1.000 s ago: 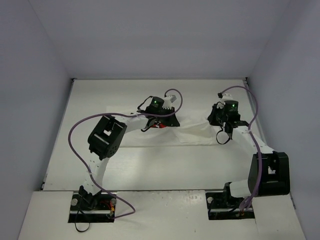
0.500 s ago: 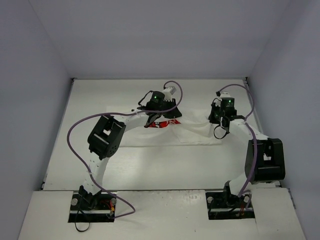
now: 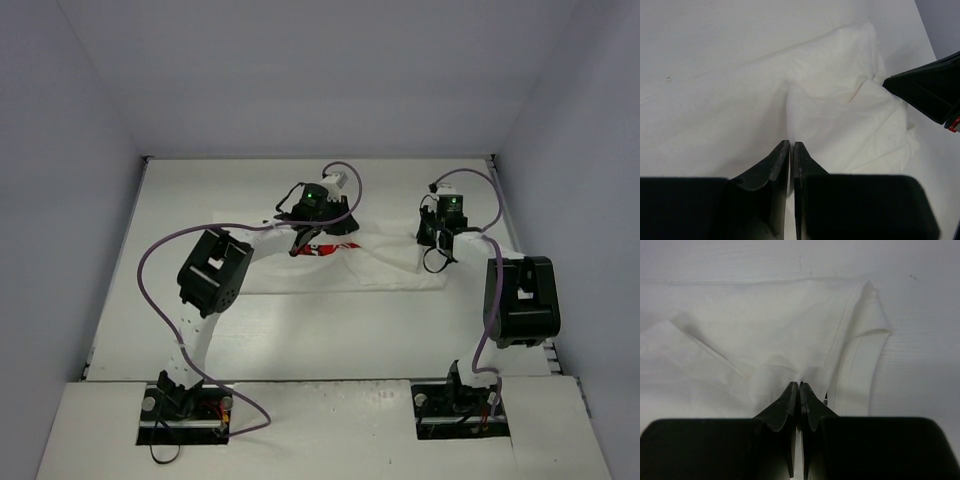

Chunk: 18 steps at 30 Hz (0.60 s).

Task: Fold and stack the t-shirts
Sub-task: Fold the other side of the tshirt into a rectangle

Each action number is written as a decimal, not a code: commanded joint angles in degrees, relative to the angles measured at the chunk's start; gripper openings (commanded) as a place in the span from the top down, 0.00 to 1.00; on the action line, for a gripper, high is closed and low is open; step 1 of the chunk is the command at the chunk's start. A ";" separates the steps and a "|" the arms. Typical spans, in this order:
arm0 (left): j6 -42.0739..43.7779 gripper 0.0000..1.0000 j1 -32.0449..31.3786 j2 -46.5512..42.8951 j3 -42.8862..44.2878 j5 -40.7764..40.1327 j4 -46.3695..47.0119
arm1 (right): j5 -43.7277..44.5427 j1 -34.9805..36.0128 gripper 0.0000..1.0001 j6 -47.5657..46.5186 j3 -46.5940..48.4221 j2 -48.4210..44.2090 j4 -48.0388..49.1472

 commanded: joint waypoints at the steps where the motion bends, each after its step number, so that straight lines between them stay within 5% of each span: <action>1: -0.20 0.94 0.88 -2.87 -0.01 -0.92 8.75 | -0.67 -0.44 1.00 -1.06 -2.09 -2.89 7.81; 11: -4.05 0.91 1.18 -0.23 -1.82 1.30 11.97 | -0.82 -1.40 0.98 0.08 -2.42 -0.64 8.58; 14: -1.58 0.78 1.27 -0.86 -0.70 1.54 5.65 | -0.17 -1.42 0.81 1.84 -2.06 -0.39 6.42; 18: 1.92 0.75 1.33 -3.53 1.13 -0.94 -4.20 | 1.79 -1.33 0.64 4.06 -2.49 -1.45 2.52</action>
